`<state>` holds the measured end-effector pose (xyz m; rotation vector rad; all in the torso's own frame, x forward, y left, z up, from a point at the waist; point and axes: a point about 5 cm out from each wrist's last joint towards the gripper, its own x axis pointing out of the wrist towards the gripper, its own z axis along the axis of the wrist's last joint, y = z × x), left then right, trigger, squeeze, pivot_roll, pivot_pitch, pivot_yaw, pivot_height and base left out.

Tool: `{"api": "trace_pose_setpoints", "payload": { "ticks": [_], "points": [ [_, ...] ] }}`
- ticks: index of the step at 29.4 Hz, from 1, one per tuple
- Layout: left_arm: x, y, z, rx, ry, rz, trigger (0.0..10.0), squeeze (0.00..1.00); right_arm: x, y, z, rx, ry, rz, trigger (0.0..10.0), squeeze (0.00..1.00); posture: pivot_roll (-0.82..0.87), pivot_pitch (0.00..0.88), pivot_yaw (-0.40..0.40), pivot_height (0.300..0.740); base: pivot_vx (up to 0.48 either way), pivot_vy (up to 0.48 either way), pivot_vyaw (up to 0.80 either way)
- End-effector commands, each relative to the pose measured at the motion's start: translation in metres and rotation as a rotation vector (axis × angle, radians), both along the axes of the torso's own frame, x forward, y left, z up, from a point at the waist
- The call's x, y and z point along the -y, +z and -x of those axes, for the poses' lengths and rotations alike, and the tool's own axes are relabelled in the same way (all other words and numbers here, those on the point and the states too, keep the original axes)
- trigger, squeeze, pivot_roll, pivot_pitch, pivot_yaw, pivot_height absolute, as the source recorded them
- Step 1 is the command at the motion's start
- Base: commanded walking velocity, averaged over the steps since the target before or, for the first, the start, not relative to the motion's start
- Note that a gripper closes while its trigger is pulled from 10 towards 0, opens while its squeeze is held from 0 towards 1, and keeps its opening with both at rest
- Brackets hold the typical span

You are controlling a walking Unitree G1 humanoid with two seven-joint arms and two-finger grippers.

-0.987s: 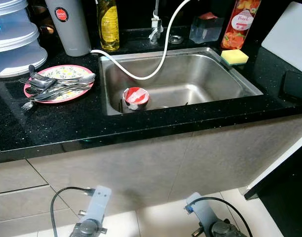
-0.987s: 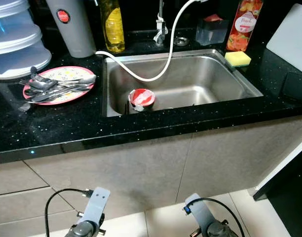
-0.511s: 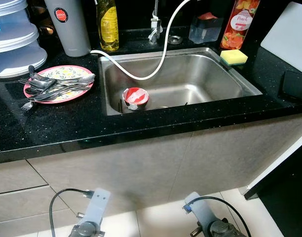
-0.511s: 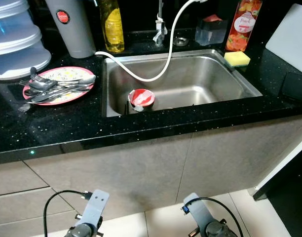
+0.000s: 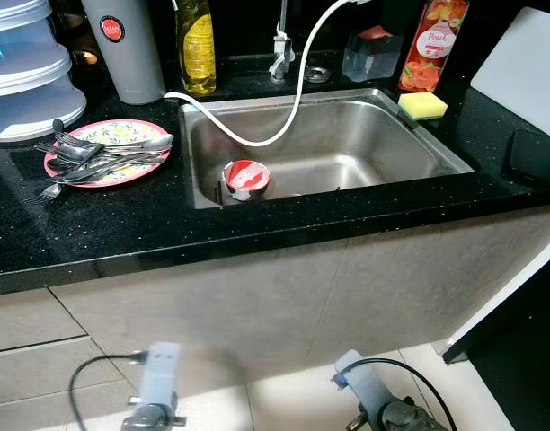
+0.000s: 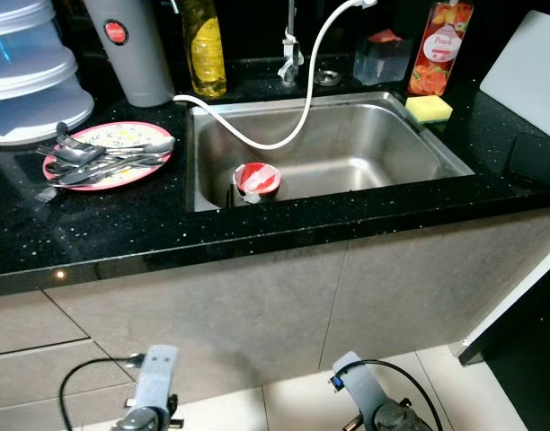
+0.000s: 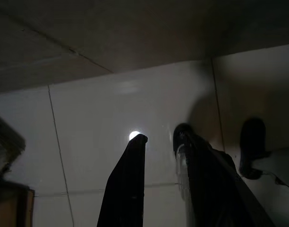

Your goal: Kitchen organization

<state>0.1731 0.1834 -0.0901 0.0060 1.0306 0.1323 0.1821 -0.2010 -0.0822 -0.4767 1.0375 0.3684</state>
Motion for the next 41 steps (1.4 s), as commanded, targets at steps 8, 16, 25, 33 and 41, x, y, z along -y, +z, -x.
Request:
{"api": "trace_pose_setpoints", "payload": {
  "ticks": [8, 16, 25, 33, 41],
  "points": [
    [-0.006, -0.011, 0.030, -0.087, -0.110, -0.119, 10.0, 0.00, -0.003, 0.000, -0.001, 0.004, 0.024, -0.003, 10.0, 0.00, 0.02, 0.000, -0.022, 0.740, 0.000, 0.000, 0.00],
    [-0.001, -0.009, 0.026, -0.034, -0.155, -0.154, 10.0, 0.00, 0.000, 0.002, -0.004, 0.009, 0.028, 0.012, 10.0, 0.00, 0.01, 0.000, -0.015, 0.740, 0.000, 0.000, 0.00],
    [-0.004, -0.003, 0.014, 0.036, -0.247, -0.240, 10.0, 0.00, 0.003, -0.002, 0.005, -0.008, 0.014, 0.017, 10.0, 0.00, 0.03, 0.000, -0.020, 0.740, 0.000, 0.000, 0.00],
    [0.000, 0.000, 0.005, 0.057, -0.290, -0.247, 10.0, 0.00, 0.000, -0.003, 0.007, -0.016, 0.027, 0.014, 10.0, 0.00, 0.05, 0.000, -0.031, 0.740, 0.000, 0.000, 0.00],
    [0.005, 0.004, -0.004, 0.097, -0.347, -0.278, 10.0, 0.00, 0.000, 0.001, -0.003, 0.009, 0.023, 0.012, 10.0, 0.00, 0.04, 0.000, -0.031, 0.740, 0.000, 0.000, 0.00]
  ]
}}
